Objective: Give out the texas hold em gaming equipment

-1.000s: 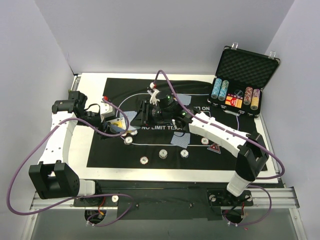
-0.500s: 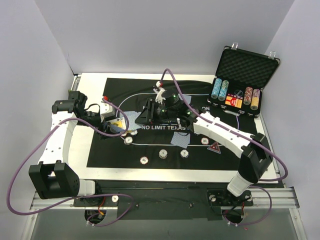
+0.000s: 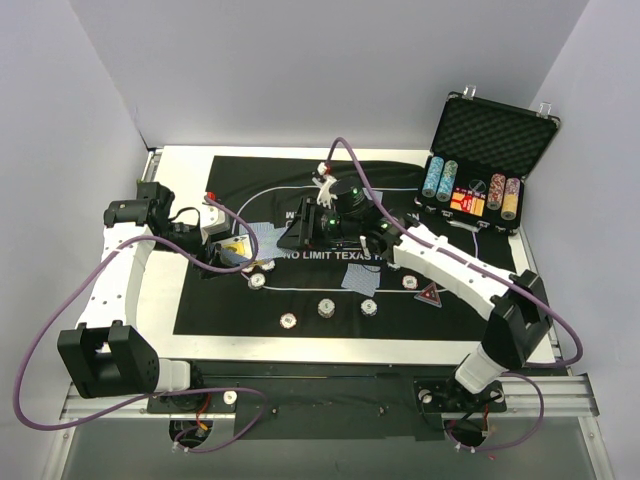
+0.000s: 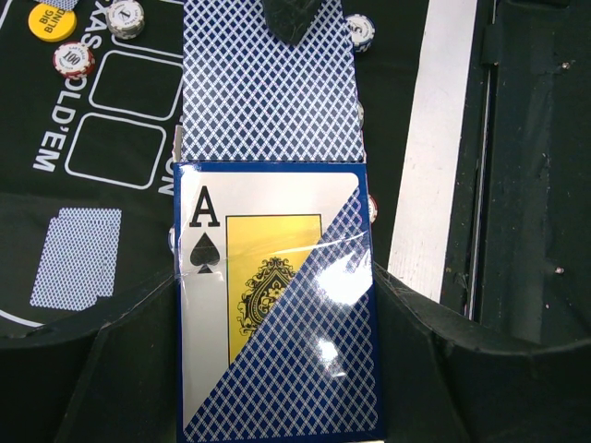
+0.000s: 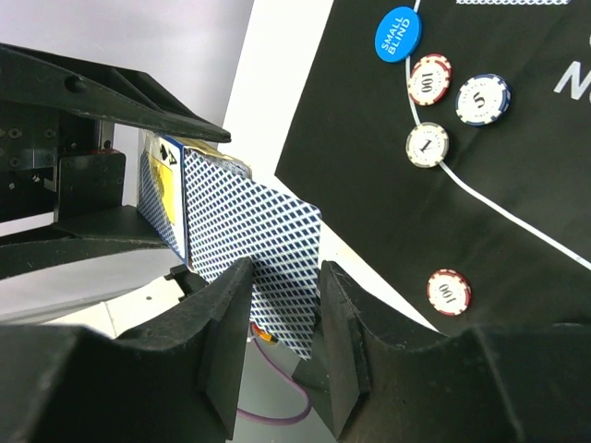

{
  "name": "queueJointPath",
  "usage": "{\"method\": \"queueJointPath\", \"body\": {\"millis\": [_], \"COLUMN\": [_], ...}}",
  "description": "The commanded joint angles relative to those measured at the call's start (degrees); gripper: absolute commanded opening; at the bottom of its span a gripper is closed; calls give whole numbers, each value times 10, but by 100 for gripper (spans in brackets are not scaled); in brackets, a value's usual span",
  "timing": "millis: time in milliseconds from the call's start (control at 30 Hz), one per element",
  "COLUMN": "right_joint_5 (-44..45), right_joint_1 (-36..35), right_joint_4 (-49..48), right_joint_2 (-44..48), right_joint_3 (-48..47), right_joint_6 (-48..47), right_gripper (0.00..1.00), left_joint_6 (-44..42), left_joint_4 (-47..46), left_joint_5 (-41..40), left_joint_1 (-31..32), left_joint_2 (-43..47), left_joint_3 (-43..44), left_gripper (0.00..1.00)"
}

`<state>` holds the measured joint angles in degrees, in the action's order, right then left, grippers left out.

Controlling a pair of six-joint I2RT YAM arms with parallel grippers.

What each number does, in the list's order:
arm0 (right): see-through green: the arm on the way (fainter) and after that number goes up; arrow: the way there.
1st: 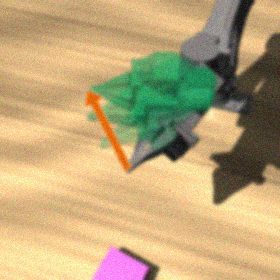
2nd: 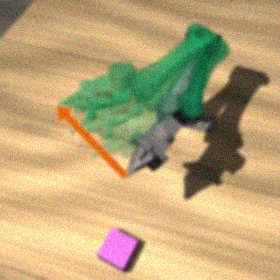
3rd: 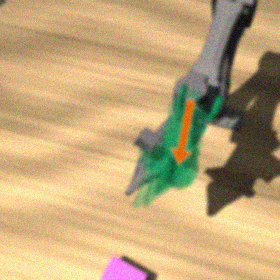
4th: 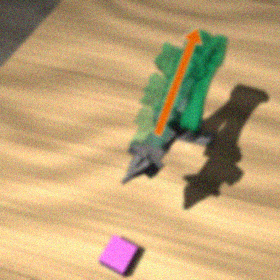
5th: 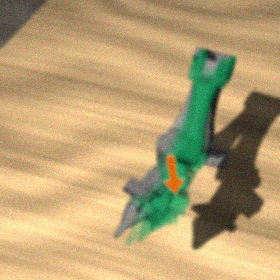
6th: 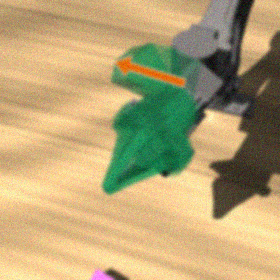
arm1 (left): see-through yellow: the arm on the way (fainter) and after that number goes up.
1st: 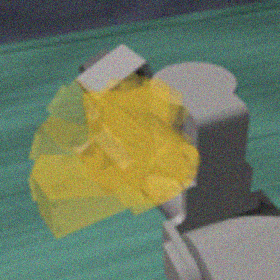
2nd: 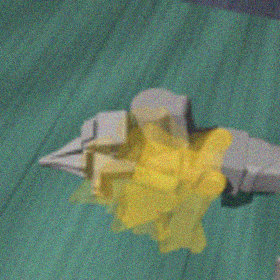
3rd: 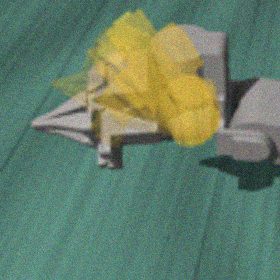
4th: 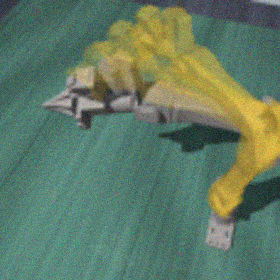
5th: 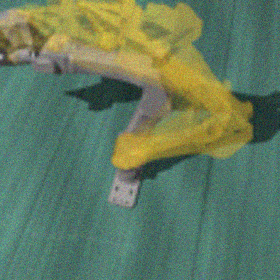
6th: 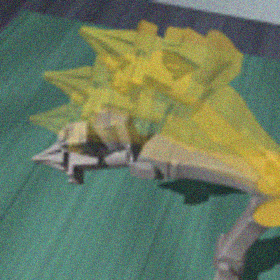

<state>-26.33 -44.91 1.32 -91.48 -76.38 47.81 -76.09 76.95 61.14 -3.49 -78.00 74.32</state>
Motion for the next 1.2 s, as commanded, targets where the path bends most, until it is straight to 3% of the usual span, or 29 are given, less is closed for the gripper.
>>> {"method": "queueJointPath", "body": {"millis": [0, 100, 200, 700, 1167], "right_joint_5": [7, 16, 18, 15, -36], "right_joint_1": [8, 8, 10, 15, 39], "right_joint_4": [30, 50, 59, 80, 18], "right_joint_2": [40, 44, 48, 75, 101], "right_joint_3": [-5, -14, -21, -47, -32], "right_joint_6": [-32, -47, -53, -60, -5], "right_gripper": [31, 28, 18, 0, 0], "left_joint_6": [-5, -5, -5, -6, -5], "left_joint_4": [144, 144, 144, 144, 144], "left_joint_5": [47, 46, 46, 46, 45], "left_joint_1": [-6, -6, -6, -8, -8], "left_joint_2": [19, 16, 16, 14, 11], "left_joint_3": [15, 15, 15, 14, 18], "left_gripper": [0, 0, 0, 0, 0]}}
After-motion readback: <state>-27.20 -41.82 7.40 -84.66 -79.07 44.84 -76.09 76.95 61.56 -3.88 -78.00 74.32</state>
